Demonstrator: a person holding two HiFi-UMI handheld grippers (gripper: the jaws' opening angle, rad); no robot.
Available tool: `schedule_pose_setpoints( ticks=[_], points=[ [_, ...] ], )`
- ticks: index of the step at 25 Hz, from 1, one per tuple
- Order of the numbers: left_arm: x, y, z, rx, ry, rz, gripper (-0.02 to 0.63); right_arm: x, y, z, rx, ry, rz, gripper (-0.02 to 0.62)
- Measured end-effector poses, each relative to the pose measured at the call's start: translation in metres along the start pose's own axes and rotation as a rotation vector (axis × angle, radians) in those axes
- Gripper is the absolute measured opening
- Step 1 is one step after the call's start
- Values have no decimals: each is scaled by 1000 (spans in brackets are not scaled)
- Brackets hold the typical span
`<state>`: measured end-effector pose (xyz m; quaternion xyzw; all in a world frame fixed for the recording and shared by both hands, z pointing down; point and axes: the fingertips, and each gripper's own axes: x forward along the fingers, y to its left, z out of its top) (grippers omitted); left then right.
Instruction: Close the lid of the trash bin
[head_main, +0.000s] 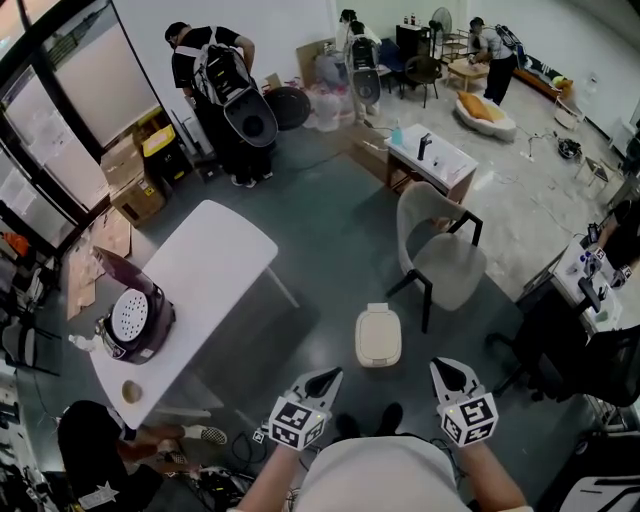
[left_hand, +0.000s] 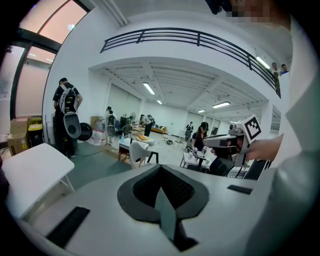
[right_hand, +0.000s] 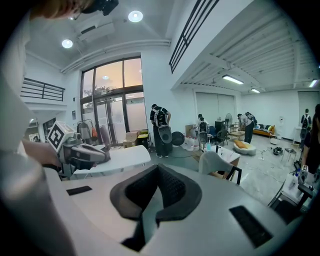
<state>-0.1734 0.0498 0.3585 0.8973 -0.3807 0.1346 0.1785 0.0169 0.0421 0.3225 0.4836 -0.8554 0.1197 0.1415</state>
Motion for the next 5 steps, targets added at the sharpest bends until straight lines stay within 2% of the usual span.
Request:
schedule_pose_setpoints(
  ticks=[5],
  points=[
    [0, 1, 0, -3, -1, 2, 14, 1, 1, 1, -5, -4, 4, 12]
  ],
)
